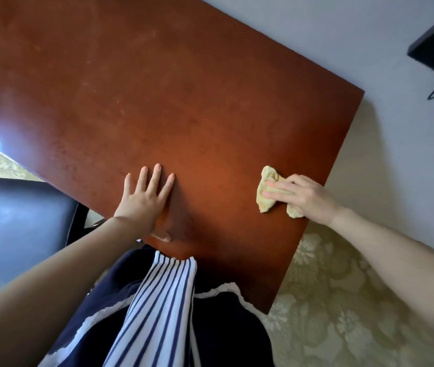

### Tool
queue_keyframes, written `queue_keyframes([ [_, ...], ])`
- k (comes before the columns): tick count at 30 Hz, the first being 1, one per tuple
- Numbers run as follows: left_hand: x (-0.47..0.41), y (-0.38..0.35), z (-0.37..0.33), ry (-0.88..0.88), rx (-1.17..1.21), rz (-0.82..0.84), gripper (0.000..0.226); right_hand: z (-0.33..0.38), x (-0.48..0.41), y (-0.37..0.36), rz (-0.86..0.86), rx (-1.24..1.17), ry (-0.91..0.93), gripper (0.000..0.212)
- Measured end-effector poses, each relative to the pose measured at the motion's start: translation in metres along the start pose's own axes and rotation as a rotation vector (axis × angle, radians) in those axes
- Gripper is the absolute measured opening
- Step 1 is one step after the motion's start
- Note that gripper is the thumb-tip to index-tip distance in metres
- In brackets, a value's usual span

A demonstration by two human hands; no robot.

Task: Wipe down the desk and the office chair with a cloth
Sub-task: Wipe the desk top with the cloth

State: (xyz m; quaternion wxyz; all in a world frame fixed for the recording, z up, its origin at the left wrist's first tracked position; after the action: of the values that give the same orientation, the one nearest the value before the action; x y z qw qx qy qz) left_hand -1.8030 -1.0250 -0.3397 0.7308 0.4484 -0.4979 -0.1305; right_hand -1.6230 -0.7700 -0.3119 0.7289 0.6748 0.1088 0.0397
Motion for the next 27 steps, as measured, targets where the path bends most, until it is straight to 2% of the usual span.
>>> queue_keyframes([
  [3, -0.001, -0.001, 0.001, 0.011, 0.004, 0.005, 0.145, -0.041, -0.023, -0.003, -0.005, 0.013, -0.134, 0.060],
  [5, -0.001, -0.002, 0.002, 0.031, 0.007, 0.012, 0.146, -0.069, -0.036, -0.006, -0.017, 0.001, -0.299, 0.051],
  [9, -0.003, -0.003, 0.003, 0.060, 0.025, 0.021, 0.147, -0.105, -0.059, -0.016, -0.098, 0.058, -0.894, 0.040],
  [11, -0.003, -0.004, 0.004, 0.068, 0.034, 0.024, 0.147, -0.096, -0.067, -0.025, -0.173, -0.037, -1.199, 0.041],
  [13, -0.002, -0.005, 0.005, 0.074, 0.043, 0.023, 0.146, -0.072, -0.073, -0.031, -0.226, -0.115, -1.308, 0.040],
  [15, -0.001, -0.005, 0.005, 0.071, 0.056, 0.013, 0.145, -0.036, -0.077, -0.034, -0.214, -0.119, -1.194, 0.037],
  [20, 0.001, -0.003, 0.006, 0.060, 0.071, -0.004, 0.143, 0.074, -0.060, -0.030, -0.196, -0.110, -0.644, 0.036],
  [23, 0.002, -0.002, 0.006, 0.042, 0.073, -0.005, 0.142, 0.124, -0.029, -0.029, -0.199, -0.148, -0.466, 0.047],
  [27, 0.002, -0.002, 0.008, 0.018, 0.101, -0.011, 0.134, 0.159, 0.020, -0.031, -0.072, -0.189, -0.241, 0.062],
])
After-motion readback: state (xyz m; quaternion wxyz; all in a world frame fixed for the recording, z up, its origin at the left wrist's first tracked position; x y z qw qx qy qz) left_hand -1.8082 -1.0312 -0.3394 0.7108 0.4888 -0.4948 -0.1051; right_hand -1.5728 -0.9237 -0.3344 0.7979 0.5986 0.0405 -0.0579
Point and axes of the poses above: each hand's wrist, its own x-axis away from the middle knuckle, its own y-axis out of the back of the hand, z = x × y, the point moved 6 cm from there along -x, towards the middle knuckle, and after that the axes turned 7 degrees about x, right-handed, at the moved point
